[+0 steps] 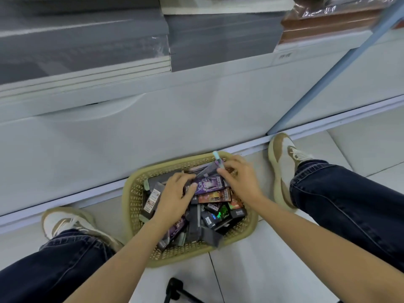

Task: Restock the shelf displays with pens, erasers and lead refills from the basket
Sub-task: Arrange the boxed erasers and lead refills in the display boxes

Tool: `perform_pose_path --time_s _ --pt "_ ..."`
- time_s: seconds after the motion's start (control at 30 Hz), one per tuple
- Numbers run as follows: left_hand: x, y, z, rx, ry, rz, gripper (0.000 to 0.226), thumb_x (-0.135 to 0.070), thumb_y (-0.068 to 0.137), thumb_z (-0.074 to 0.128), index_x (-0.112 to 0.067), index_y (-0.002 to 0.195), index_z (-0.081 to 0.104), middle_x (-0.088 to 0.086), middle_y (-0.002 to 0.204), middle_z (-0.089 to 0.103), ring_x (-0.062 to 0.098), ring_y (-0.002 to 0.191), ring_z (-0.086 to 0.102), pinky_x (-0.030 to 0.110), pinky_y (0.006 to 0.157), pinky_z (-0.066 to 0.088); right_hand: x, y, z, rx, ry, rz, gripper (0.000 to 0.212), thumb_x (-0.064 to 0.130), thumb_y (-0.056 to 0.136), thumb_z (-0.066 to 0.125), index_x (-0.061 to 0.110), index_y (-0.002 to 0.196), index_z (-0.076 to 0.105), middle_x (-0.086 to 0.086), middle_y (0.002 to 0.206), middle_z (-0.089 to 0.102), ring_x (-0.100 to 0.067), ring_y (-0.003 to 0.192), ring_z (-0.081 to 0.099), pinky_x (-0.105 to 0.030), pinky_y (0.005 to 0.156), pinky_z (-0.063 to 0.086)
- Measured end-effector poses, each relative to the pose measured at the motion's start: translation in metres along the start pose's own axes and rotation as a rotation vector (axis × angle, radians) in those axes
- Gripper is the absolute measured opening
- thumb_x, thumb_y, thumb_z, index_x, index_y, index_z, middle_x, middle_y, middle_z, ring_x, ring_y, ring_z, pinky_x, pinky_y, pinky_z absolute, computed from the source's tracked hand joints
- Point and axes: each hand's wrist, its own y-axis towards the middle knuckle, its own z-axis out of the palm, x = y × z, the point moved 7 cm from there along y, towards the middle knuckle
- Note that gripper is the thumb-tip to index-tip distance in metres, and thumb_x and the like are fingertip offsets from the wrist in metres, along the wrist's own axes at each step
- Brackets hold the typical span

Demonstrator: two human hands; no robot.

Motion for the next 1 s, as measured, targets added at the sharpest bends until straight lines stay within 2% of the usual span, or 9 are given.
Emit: perform_pose_path --time_s 0.13,0.23,0.33,0.4,0.5,0.63,0.7,0.8,1.0 --pt "-0.021 0.004 0.007 0.035 -0.582 -0.147 0.025 -0.032 0.102 0.044 -0.028 0.116 0.063 -0.009 0.123 0.063 0.002 0.114 0.057 0.026 0.098 0.046 0.039 -0.010 0.042 0.376 0.056 -0.105 0.007 0.030 0.086 0.070 0.025 0.083 0.071 0.020 0.076 0.064 0.002 0.068 0.057 -0.028 0.070 0.050" --pt "-0.010 0.001 -0.012 -0.214 -0.663 -0.233 0.031 -0.023 0.104 0.040 -0.016 0.092 0.068 -0.001 0.095 0.073 0.009 0.091 0.068 0.023 0.084 0.051 0.046 -0.003 0.044 0.335 0.097 -0.137 0.015 0.040 0.089 0.064 0.028 0.092 0.073 0.030 0.085 0.061 0.008 0.083 0.058 -0.019 0.077 0.047" --pt "0.020 -0.005 -0.026 -0.319 -0.680 -0.335 0.034 -0.024 0.105 0.039 -0.008 0.083 0.058 0.007 0.065 0.064 0.022 0.063 0.063 0.033 0.068 0.054 0.025 0.014 0.038 0.237 -0.340 -0.182 0.032 0.045 0.095 0.052 0.024 0.115 0.064 0.008 0.117 0.063 -0.013 0.114 0.054 -0.030 0.101 0.035" --pt "0.032 -0.009 -0.025 -0.262 -0.693 -0.368 0.035 -0.026 0.105 0.038 -0.007 0.080 0.053 0.003 0.054 0.046 0.020 0.049 0.047 0.036 0.056 0.046 0.006 0.011 0.048 0.341 -0.697 -0.201 0.047 0.051 0.096 0.044 0.020 0.129 0.055 0.001 0.132 0.054 -0.019 0.127 0.044 -0.034 0.111 0.026" --pt "0.040 -0.014 -0.018 -0.173 -0.659 -0.405 0.037 -0.031 0.105 0.038 -0.008 0.079 0.051 0.000 0.055 0.034 0.015 0.047 0.027 0.033 0.049 0.026 -0.011 -0.003 0.059 0.435 -0.773 -0.171 0.046 0.052 0.098 0.039 0.017 0.119 0.060 -0.003 0.121 0.056 -0.023 0.117 0.048 -0.038 0.106 0.031" --pt "0.045 -0.015 -0.013 -0.117 -0.573 -0.438 0.037 -0.036 0.104 0.038 -0.007 0.088 0.056 0.001 0.063 0.038 0.013 0.052 0.029 0.029 0.050 0.024 0.000 -0.002 0.050 0.339 -0.453 -0.224 0.025 0.028 0.096 0.057 0.008 0.098 0.070 -0.008 0.111 0.061 -0.028 0.105 0.054 -0.036 0.094 0.040" --pt "0.046 -0.015 -0.012 -0.108 -0.581 -0.441 0.037 -0.034 0.104 0.038 -0.005 0.091 0.057 0.002 0.064 0.037 0.013 0.052 0.028 0.028 0.050 0.024 0.006 0.007 0.050 0.293 -0.418 -0.208 0.020 0.019 0.094 0.059 0.009 0.110 0.065 -0.008 0.125 0.058 -0.026 0.116 0.052 -0.034 0.102 0.036" --pt "0.049 -0.016 -0.012 -0.110 -0.605 -0.448 0.036 -0.032 0.105 0.036 -0.004 0.093 0.057 0.001 0.063 0.036 0.011 0.051 0.027 0.027 0.050 0.023 0.005 0.012 0.069 0.371 -0.474 -0.129 0.038 0.020 0.096 0.054 0.009 0.133 0.050 -0.009 0.134 0.050 -0.025 0.123 0.044 -0.032 0.107 0.030" --pt "0.060 -0.017 -0.009 -0.087 -0.589 -0.481 0.037 -0.035 0.104 0.037 -0.007 0.095 0.060 -0.001 0.065 0.037 0.010 0.051 0.029 0.026 0.050 0.025 -0.002 0.018 0.079 0.342 -0.618 -0.083 0.043 0.039 0.098 0.048 0.010 0.129 0.052 -0.009 0.128 0.047 -0.024 0.121 0.040 -0.036 0.105 0.032"
